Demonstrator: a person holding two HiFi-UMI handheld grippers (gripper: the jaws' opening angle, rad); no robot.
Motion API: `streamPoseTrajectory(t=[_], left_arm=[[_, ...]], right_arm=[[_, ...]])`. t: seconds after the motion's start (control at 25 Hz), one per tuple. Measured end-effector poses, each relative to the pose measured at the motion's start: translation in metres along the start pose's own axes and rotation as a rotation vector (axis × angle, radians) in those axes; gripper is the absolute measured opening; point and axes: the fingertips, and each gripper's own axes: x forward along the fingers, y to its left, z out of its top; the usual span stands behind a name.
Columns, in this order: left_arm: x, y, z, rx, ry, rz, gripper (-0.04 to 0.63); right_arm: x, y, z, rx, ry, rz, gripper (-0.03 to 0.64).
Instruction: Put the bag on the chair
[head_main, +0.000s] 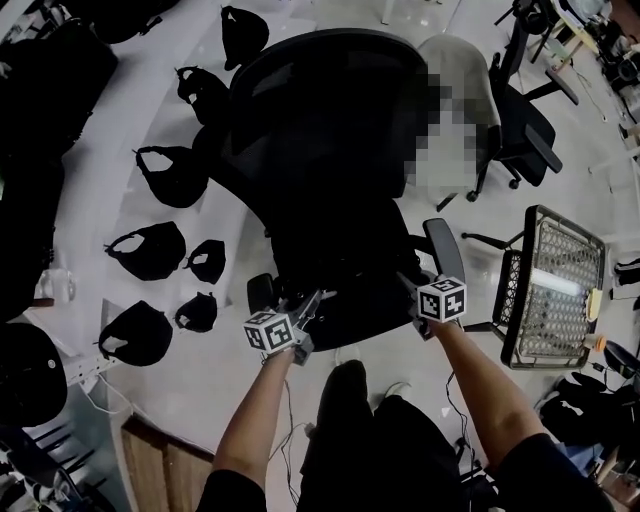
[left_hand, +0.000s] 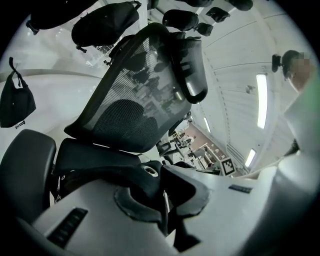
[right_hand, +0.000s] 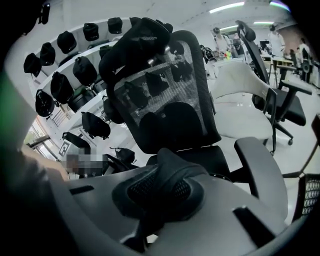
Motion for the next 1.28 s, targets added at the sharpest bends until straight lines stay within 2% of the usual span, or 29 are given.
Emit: streamPoseTrajectory(t=[0.16,0.36,0.48,0.68,0.84,1.0,1.16,1.28], left_arm=[[0.004,0.007,-0.004,0.011,0.004,0.01,0.025],[0.015,0.01,-0.017,0.023,0.033,0.005,0.026],[0.014,0.018,-0.022,0.016,0.034,0.033,0.025],[0.016,0.025,-0.031,0.096,0.049,0.099,0.059],[0.016,0.034,-0.041,0.13,0.094,0.15,0.152],[0.01,0.045,-0.052,0.138,0.1,0.257,0.244],[-0.002,0.061,-0.064,0.112,0.086,0.359,0.282],[-0.012,0.064,-0.073,0.087,0.061,0.403,0.289]], right_arm=[[0.005,0.0,-0.008,-0.015,0.013,0.001,0.011],[0.012,0.005,-0.026,-0.099,0.079,-0.006,0.012],[0.017,0.01,-0.039,-0.09,0.118,0.006,0.012],[0.023,0.007,-0.056,-0.073,0.126,-0.018,0.023],[0.027,-0.002,-0.062,-0.006,0.12,-0.05,0.081],[0.024,-0.001,-0.073,0.075,0.127,-0.047,0.129],[0.024,0.002,-0.087,0.101,0.143,-0.066,0.23],[0.017,0.001,-0.089,0.076,0.14,-0.093,0.244]])
